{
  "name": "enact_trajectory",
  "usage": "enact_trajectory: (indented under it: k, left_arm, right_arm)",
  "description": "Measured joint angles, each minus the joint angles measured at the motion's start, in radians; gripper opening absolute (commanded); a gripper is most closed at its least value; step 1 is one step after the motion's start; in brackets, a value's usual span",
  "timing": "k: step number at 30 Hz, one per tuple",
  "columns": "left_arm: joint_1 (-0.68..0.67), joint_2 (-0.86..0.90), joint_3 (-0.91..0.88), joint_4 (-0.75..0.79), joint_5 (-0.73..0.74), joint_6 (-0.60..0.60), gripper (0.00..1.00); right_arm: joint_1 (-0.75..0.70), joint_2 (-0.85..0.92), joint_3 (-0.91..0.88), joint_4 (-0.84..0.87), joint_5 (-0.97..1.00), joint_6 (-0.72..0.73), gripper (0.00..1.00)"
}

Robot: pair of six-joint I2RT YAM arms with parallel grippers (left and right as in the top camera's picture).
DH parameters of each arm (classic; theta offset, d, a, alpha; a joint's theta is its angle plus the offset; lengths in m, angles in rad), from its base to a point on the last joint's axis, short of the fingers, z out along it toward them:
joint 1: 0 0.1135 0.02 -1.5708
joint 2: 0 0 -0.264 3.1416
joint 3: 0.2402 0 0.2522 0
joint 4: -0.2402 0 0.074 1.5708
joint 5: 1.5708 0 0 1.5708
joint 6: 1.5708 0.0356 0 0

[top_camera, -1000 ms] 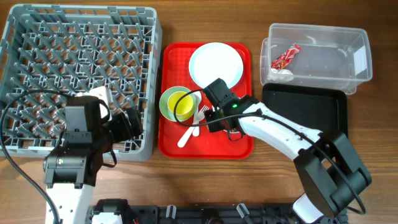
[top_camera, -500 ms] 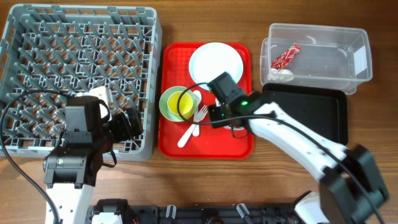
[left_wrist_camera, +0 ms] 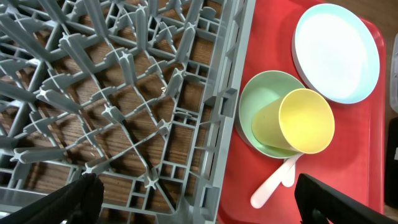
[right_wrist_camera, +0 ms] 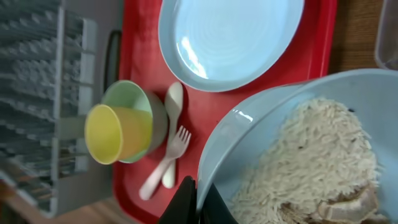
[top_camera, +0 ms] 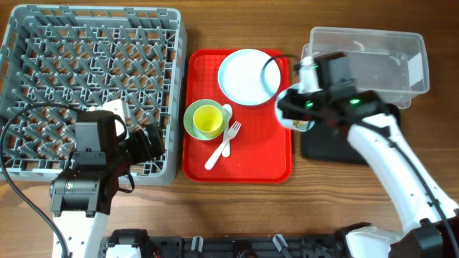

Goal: Sort waste into correct bins and load items into the dishwasher rack
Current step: 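Lift the rice bowl and tip the rice onto the black tray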

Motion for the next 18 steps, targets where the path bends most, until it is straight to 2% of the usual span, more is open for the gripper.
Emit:
enact_trajectory:
  k: [6, 14, 18]
  left_arm:
    - [0.0, 0.0, 0.0, 0.0, 0.0, 0.0, 1.0]
    - [0.0, 0.0, 0.0, 0.0, 0.0, 0.0, 1.0]
    - [0.0, 0.0, 0.0, 0.0, 0.0, 0.0, 1.0]
  right_arm:
    - [-0.218, 0.026, -0.019, 0.0, -0.269, -0.046, 0.04]
    - [-0.403, 0.13, -0.106, 0.016, -0.555, -0.109, 0.04]
    - [-0.467, 0.192, -0.162, 0.093, -0.682, -0.122, 0.04]
